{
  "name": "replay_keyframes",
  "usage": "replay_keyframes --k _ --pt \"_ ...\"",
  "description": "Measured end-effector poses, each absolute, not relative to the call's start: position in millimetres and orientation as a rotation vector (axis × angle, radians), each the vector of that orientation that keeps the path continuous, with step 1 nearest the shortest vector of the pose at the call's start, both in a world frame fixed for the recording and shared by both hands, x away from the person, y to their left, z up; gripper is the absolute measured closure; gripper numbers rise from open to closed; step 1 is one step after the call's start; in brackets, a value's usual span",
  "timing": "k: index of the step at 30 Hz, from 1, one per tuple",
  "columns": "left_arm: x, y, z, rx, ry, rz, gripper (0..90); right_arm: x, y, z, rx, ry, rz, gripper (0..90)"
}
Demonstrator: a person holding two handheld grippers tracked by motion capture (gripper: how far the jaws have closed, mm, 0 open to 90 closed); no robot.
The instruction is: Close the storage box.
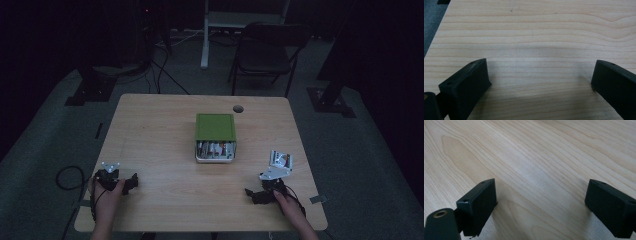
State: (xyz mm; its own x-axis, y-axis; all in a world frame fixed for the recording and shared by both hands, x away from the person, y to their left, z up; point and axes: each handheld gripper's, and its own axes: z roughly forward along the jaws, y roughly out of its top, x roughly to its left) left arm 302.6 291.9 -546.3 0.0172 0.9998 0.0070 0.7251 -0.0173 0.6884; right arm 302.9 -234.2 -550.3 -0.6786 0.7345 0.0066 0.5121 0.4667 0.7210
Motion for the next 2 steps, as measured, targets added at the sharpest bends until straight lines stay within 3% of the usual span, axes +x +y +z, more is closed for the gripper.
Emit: replay_keyframes --k 2 --pt "302.6 291.9 -546.3 1.795 1.759 0.709 1.6 302.9 -234.2 -550.3 1.06 2.414 1.032 9.7"
